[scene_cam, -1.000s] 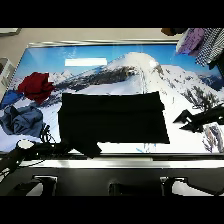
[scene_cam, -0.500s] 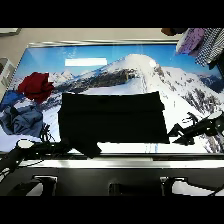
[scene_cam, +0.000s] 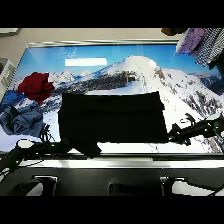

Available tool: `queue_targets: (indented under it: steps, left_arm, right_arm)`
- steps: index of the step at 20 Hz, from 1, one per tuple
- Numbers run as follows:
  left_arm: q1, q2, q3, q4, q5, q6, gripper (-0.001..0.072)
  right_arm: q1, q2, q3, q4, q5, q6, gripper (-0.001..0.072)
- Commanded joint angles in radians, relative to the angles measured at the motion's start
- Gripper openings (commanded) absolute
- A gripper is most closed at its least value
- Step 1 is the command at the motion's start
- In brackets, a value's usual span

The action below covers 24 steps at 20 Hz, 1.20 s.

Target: Fold the clothes and pants, and hang the long-sleeved shirts on hangers.

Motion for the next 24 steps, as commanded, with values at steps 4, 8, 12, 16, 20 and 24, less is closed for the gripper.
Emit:
queue_targets:
  steps: [4, 8, 12, 16, 20, 24]
  left_arm:
    - [0.000, 0.001, 0.035, 0.034, -0.045, -0.001, 0.0019]
    - [0.000, 0.027, 0.193, 0.251, -0.280, -0.120, 0.0018]
    - [0.000, 0.176, 0.352, 0.549, -0.548, -0.346, 0.0018]
    - [-0.001, 0.305, 0.444, 0.595, -0.699, -0.425, 0.0018]
    - [-0.001, 0.268, 0.492, 0.559, -0.642, -0.423, 0.0018]
    - [-0.001, 0.092, 0.568, 0.558, -0.581, -0.341, 0.0018]
  right_arm:
    - [0.001, 0.017, -0.009, 0.075, 0.056, -0.058, 0.0030]
    - [0.001, 0.130, -0.009, 0.029, 0.057, 0.000, 0.0029]
    - [0.001, 0.315, -0.009, -0.091, 0.063, 0.105, 0.0028]
    - [0.001, 0.474, -0.009, -0.097, 0.110, 0.145, 0.0028]
    - [0.001, 0.515, -0.009, -0.027, 0.063, 0.130, 0.0028]
    - [0.142, 0.418, -0.003, 0.039, -0.105, 0.000, 0.0028]
